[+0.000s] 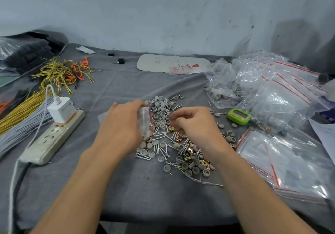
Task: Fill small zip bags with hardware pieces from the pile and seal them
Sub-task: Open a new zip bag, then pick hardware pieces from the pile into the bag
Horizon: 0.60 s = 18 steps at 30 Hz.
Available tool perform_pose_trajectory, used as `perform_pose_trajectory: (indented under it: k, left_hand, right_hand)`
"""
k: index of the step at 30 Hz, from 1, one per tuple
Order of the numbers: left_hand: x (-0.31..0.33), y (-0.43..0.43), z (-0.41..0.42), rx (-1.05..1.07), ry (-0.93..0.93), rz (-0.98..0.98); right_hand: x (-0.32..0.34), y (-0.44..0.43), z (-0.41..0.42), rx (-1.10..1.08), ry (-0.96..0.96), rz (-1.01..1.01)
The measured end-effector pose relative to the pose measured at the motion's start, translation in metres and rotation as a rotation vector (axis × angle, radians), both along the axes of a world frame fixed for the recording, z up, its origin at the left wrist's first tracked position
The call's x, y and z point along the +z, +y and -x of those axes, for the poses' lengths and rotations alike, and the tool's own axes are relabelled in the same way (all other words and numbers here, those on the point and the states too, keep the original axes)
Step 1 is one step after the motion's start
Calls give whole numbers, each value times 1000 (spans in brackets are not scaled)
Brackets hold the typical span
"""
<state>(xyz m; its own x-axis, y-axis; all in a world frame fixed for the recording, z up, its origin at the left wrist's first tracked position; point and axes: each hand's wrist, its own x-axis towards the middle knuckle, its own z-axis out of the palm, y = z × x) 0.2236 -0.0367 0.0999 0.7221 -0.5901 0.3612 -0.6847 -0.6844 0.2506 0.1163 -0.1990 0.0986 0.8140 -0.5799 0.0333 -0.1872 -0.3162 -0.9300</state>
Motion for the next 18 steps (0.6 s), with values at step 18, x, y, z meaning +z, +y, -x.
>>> perform_pose_trajectory:
  k: [18]
  left_hand:
    - [-2, 6, -8, -35, 308, -133]
  right_hand:
    - [-20, -3, -8, 98, 229, 459]
